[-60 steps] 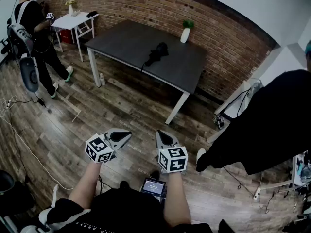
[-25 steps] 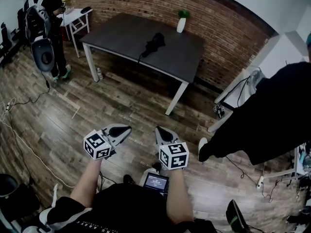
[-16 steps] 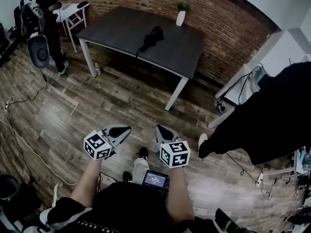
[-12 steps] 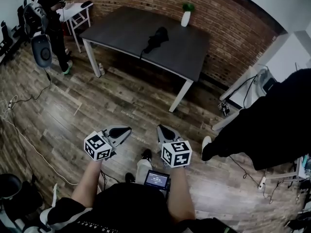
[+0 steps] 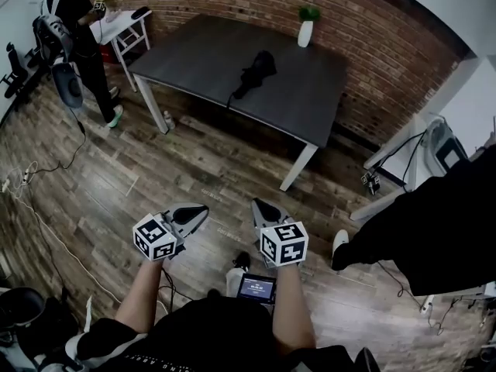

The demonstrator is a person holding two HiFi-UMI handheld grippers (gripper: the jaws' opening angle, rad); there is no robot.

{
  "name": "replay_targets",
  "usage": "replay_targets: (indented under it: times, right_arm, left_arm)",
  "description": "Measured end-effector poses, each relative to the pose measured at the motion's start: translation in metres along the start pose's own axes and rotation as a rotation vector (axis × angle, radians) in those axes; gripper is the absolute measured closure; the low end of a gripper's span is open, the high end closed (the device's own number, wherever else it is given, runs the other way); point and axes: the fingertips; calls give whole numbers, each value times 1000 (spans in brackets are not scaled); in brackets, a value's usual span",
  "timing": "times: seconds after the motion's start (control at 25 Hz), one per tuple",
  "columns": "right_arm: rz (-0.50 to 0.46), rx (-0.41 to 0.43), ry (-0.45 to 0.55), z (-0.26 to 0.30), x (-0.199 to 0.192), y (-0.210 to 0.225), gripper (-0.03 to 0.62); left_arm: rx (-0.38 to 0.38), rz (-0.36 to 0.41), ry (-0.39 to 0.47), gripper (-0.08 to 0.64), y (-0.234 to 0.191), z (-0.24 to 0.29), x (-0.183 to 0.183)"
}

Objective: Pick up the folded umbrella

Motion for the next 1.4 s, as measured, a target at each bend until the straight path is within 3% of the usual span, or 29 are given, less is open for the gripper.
replay_targets:
  times: [0.52,1.04,1.4]
  right_arm:
    - [14,40,34,45,61,83,581]
    - [11,75,25,73,79,118,581]
    - [0,51,15,111,102,146,581]
  left_arm:
    - [15,15,-3,557,-61,73,51]
    - [37,-37,24,557,-87,105,63]
    - [4,-50,41,557,-137,134,72]
Point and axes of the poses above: the fingertips, and each gripper's own axes: z forward along the fingers, y to its right, x out of its top, and after that the axes turned 4 degrees about -y, right-handed
